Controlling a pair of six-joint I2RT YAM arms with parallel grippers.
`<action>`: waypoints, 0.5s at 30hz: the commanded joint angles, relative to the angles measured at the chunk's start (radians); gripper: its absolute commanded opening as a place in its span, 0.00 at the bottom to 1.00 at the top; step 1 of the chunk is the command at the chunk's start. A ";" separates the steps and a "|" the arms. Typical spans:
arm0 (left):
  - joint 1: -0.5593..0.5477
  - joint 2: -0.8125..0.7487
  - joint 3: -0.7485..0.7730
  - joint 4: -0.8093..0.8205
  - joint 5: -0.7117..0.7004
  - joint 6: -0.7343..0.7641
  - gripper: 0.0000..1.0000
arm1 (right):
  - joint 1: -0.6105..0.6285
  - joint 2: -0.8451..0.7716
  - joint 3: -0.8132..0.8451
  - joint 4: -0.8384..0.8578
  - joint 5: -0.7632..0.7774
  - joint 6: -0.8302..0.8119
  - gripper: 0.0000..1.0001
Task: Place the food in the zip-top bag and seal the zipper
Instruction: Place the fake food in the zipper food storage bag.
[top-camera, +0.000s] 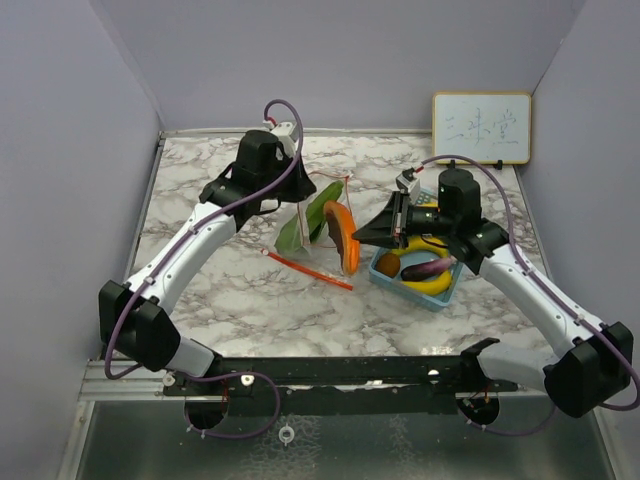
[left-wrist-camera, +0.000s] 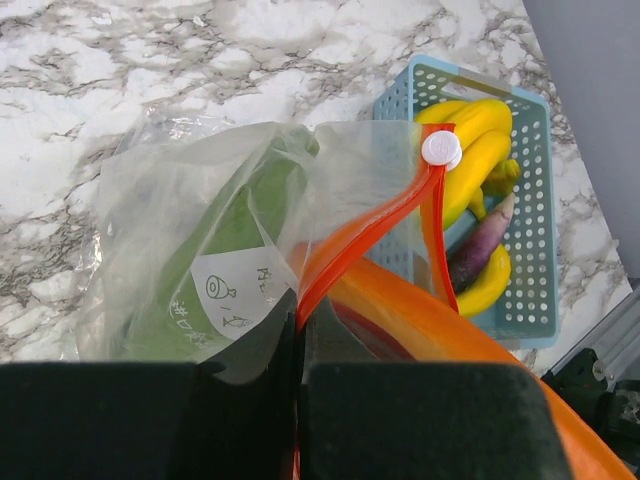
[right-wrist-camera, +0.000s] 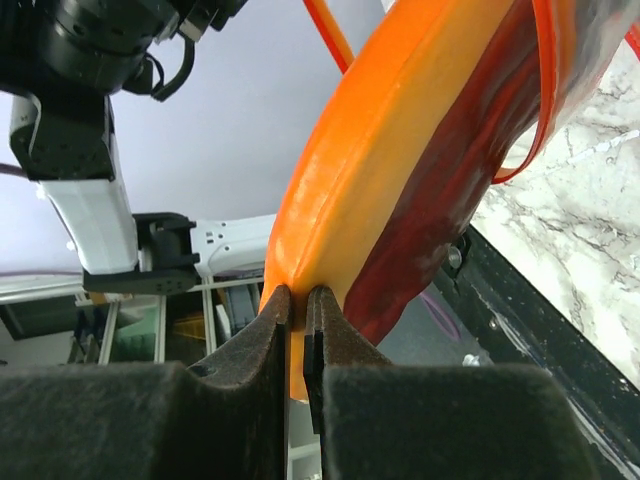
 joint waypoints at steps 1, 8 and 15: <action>0.004 -0.061 -0.009 0.066 0.008 -0.009 0.00 | 0.009 0.000 0.036 0.034 0.046 0.073 0.02; 0.004 -0.089 -0.080 0.091 0.019 -0.034 0.00 | 0.009 0.064 0.044 0.112 0.016 0.255 0.02; 0.004 -0.090 -0.074 0.095 0.018 -0.037 0.00 | 0.009 0.093 0.087 -0.126 0.076 0.242 0.02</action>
